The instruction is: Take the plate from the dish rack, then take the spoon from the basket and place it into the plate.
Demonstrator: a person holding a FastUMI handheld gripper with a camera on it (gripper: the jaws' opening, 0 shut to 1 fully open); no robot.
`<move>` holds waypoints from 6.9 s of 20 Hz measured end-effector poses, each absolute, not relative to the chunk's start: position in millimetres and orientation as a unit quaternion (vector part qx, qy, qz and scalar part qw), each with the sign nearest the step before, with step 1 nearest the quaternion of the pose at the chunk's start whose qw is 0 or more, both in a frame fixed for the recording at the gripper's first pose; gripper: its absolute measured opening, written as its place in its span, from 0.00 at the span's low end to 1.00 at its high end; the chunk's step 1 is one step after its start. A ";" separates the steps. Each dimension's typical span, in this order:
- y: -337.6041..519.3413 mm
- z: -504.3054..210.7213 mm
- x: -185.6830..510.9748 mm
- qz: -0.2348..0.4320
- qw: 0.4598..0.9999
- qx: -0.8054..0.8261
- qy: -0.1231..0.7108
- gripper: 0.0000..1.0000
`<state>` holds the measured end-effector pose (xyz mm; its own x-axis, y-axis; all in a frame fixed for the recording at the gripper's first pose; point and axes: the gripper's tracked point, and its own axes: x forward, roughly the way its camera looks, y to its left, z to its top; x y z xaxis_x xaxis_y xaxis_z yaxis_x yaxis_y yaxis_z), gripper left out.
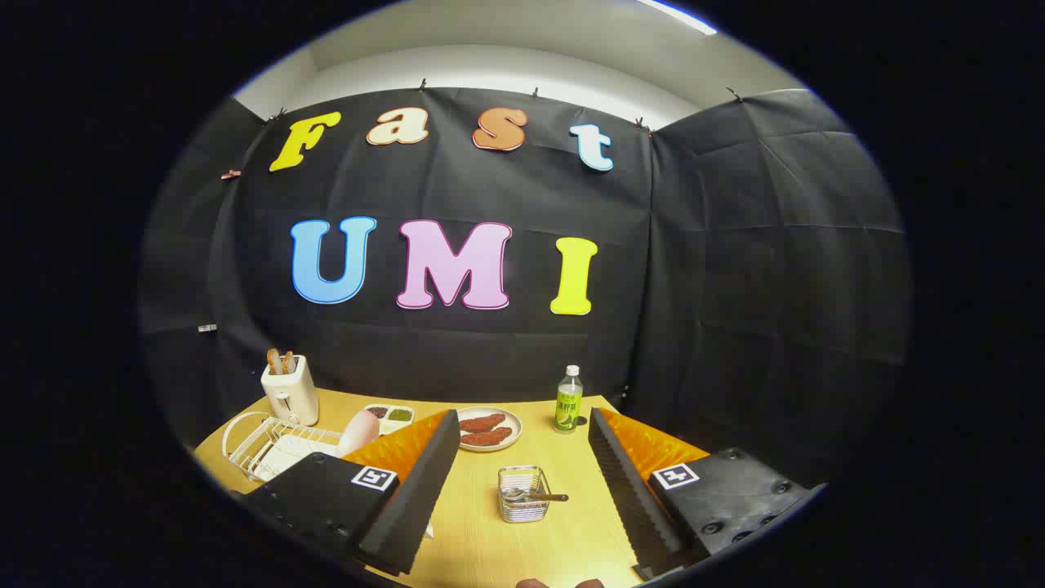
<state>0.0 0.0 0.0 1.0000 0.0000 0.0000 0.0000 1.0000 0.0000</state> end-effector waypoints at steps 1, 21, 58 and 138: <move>3.1 -1.1 0.2 0.002 1.000 0.000 0.002 0.98; 27.8 -13.5 4.4 0.007 0.999 -0.012 0.033 0.97; 253.5 -155.4 128.0 0.036 0.953 -0.038 0.297 0.27; -28.7 -302.7 11.5 0.237 0.867 0.171 0.403 0.18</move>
